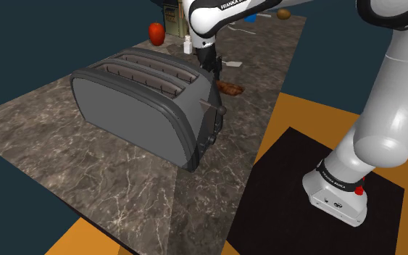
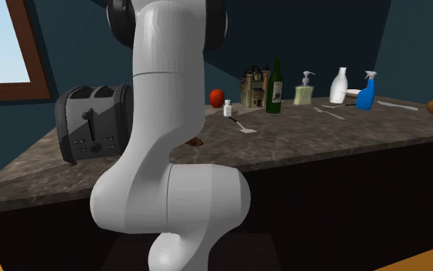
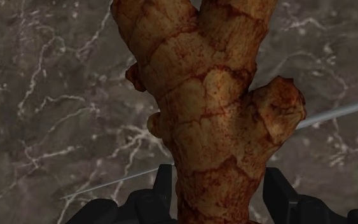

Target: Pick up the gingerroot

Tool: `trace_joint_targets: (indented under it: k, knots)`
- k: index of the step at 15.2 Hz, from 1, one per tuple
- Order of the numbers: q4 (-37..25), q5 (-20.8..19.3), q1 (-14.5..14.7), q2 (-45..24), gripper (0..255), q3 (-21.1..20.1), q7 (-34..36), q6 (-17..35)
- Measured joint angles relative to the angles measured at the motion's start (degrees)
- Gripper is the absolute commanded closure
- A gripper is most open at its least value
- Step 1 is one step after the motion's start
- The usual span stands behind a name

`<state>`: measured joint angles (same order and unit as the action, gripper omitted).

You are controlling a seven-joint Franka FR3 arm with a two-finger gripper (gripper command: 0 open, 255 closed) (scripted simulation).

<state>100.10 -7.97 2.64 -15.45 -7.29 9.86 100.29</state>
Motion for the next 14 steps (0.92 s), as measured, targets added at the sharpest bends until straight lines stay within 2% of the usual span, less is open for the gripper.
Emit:
trace_joint_targets:
  k: [14]
  knots:
    - [-7.70, 0.41, 0.11, 1.94, 255, -0.12, -1.11, -9.56]
